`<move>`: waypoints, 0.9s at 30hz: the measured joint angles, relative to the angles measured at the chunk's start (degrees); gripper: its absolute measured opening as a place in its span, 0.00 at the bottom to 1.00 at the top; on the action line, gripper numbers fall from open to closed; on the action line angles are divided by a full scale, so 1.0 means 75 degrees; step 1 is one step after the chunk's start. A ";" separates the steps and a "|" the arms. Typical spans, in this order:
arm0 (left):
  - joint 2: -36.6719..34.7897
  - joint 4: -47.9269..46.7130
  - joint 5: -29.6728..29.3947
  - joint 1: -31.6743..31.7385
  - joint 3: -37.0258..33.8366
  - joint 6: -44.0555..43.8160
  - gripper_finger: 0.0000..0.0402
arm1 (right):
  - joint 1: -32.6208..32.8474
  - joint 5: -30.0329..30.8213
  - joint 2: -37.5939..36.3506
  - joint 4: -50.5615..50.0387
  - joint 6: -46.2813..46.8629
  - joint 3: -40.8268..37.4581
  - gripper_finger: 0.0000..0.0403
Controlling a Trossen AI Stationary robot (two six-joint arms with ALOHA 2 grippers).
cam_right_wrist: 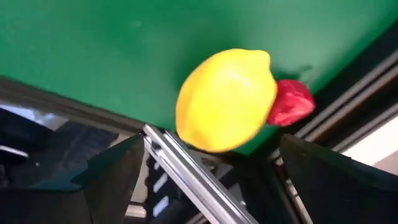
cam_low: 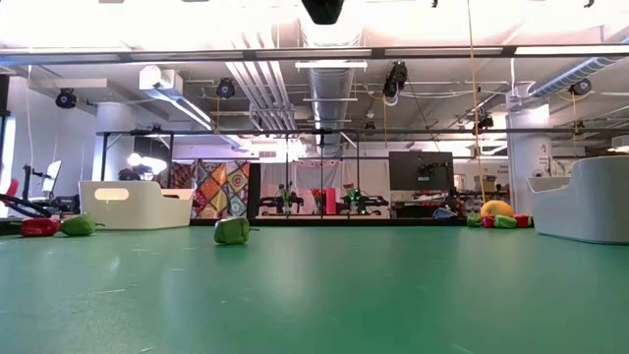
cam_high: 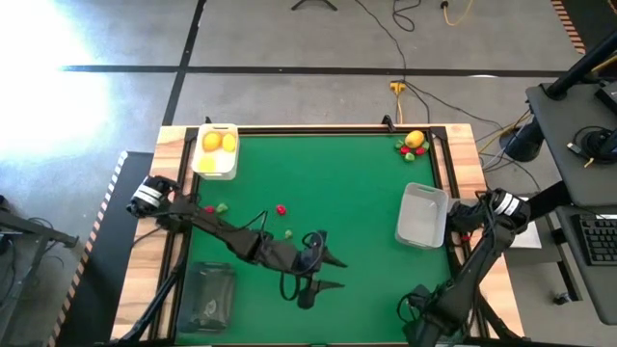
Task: Sort produce into baskets
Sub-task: Put the yellow lemon into the white bin
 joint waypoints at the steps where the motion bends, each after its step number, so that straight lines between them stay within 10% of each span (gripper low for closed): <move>1: 0.0000 0.0000 -0.0014 -0.0079 -0.0001 -0.0031 0.52 | 0.0000 -0.0002 0.0002 0.0161 0.0131 -0.0122 0.91; 21: -0.0618 0.1031 -0.1050 -0.1256 -0.1350 -0.0443 0.52 | -0.0354 0.0049 -0.0022 0.1479 0.0222 -0.0729 0.54; 27: -0.1206 0.1588 -0.1732 -0.1687 -0.2317 -0.0525 0.52 | -0.1560 0.1865 -0.0113 0.1273 -0.1835 0.0308 0.54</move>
